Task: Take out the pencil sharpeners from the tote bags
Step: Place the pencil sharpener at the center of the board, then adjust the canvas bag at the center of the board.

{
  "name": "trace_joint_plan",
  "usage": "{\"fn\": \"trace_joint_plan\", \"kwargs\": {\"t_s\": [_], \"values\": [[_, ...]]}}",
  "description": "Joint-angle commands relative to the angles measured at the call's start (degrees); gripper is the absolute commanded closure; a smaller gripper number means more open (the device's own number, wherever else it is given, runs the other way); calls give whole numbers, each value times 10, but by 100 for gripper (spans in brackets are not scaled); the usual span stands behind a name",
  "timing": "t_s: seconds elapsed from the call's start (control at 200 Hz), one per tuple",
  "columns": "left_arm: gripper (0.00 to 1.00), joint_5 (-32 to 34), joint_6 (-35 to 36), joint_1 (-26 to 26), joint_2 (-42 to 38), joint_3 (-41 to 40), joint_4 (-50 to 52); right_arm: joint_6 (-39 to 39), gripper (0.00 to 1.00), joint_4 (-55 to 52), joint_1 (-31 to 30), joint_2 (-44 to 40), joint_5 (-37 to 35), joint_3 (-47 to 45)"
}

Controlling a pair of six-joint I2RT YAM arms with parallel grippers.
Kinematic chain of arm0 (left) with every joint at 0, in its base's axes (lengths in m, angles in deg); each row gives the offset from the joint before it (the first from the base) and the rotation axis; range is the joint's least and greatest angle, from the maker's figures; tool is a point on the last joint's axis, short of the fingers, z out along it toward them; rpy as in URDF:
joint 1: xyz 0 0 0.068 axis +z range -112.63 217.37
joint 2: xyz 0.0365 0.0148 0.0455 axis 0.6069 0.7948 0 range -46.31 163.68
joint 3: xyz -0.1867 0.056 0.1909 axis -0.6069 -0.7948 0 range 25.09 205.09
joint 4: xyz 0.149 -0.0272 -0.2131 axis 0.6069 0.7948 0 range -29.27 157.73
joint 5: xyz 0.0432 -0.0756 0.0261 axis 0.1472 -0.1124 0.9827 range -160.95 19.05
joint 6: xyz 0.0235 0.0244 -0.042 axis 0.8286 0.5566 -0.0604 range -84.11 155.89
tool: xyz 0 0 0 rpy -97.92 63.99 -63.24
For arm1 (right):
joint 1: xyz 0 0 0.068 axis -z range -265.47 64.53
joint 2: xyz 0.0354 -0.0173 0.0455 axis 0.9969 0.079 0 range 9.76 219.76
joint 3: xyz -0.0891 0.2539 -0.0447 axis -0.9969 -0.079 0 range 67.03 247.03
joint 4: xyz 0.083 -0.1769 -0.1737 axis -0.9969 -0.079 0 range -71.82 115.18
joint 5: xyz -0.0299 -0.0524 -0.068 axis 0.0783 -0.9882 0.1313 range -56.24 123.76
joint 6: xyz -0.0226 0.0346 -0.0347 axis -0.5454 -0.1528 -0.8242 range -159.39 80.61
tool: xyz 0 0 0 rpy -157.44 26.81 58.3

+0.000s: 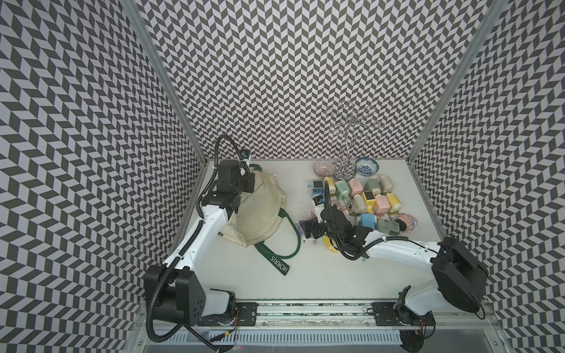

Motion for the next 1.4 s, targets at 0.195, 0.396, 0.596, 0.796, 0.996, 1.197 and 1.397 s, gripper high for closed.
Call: {"fn": "trace_joint_plan", "kwargs": {"t_s": [0.195,0.396,0.596,0.796,0.996,1.197,1.397], "values": [[100,-92,-131,45,93,203,182,71,6,38,0,23,146,81],[100,-141,-160,76,124,233,207,141,13,-16,-1,103,239,156],[100,-156,-164,93,124,227,205,237,23,27,-1,175,304,154],[100,-162,-165,93,124,218,201,285,28,65,-1,247,343,187],[100,-168,-171,97,126,217,202,293,47,64,1,322,368,268],[100,-197,-183,116,129,217,198,280,95,52,34,366,419,348],[100,-242,-211,152,154,216,173,193,100,-68,69,312,426,424]]}}
